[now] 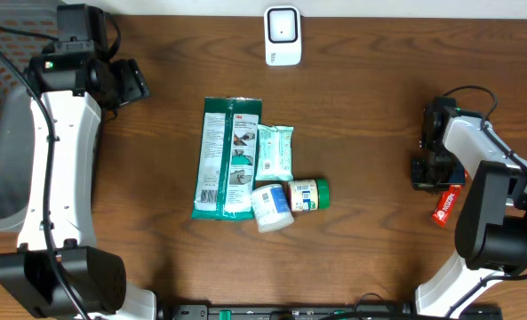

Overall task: Scan the item barcode
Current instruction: 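Open the right gripper to release the pack and raise it, then move the right gripper left to the light green wipes pack and grasp it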

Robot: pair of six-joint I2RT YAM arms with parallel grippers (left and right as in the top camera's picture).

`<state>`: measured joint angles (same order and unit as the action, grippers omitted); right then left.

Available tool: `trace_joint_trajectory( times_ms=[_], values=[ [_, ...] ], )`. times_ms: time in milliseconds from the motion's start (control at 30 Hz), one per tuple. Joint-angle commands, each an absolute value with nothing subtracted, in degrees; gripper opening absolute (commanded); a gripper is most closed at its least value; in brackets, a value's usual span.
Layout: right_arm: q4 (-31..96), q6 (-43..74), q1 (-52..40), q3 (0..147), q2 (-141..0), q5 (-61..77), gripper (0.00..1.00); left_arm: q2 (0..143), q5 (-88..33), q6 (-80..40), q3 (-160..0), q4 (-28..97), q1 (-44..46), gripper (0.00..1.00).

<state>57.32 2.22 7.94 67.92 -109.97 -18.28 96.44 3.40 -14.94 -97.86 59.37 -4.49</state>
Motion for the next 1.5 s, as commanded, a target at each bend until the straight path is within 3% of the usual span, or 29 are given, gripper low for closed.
trace_joint_trajectory(
  times_ms=[0, 133, 367, 467, 633, 700, 933, 1100, 1467],
  values=[
    [56.51, 0.99, 7.88, 68.6, -109.71, -15.4, 0.01, 95.55, 4.34, -14.61, -98.1, 59.46, -4.82, 0.82],
    [57.25, -5.74, 7.09, 70.5, -109.71, -0.01, 0.01, 95.55, 4.34, -14.61, -98.1, 59.48, -4.82, 0.82],
    [56.23, -6.31, 5.91, 73.34, -109.71, 27.44, 0.01, 95.55, 4.34, -14.61, -98.1, 59.46, -4.82, 0.82],
    [53.15, -6.31, 5.39, 73.34, -109.71, 36.36, 0.22, 95.55, 4.34, -14.61, -98.1, 59.46, -4.82, 0.82],
    [49.45, -5.58, 3.42, 73.34, -109.71, 47.18, 0.37, 95.55, 4.34, -14.61, -98.1, 59.48, -4.82, 0.82],
    [48.16, -4.67, 1.65, 73.34, -109.71, 47.35, 0.43, 95.55, 4.34, -14.61, -98.1, 59.46, -4.82, 0.82],
    [38.76, 7.73, -8.82, 73.34, -109.73, 37.89, 0.51, 95.55, 4.34, -14.61, -98.1, 59.46, -4.82, 0.82],
    [30.37, 15.18, -17.63, 73.32, -109.82, 22.79, 0.92, 95.55, 4.34, -14.61, -98.1, 59.46, -4.82, 0.82],
    [21.61, 21.74, -29.85, 73.03, -109.84, -1.96, 0.75, 95.55, 4.34, -14.61, -98.1, 59.46, -4.82, 0.82]
  ],
)
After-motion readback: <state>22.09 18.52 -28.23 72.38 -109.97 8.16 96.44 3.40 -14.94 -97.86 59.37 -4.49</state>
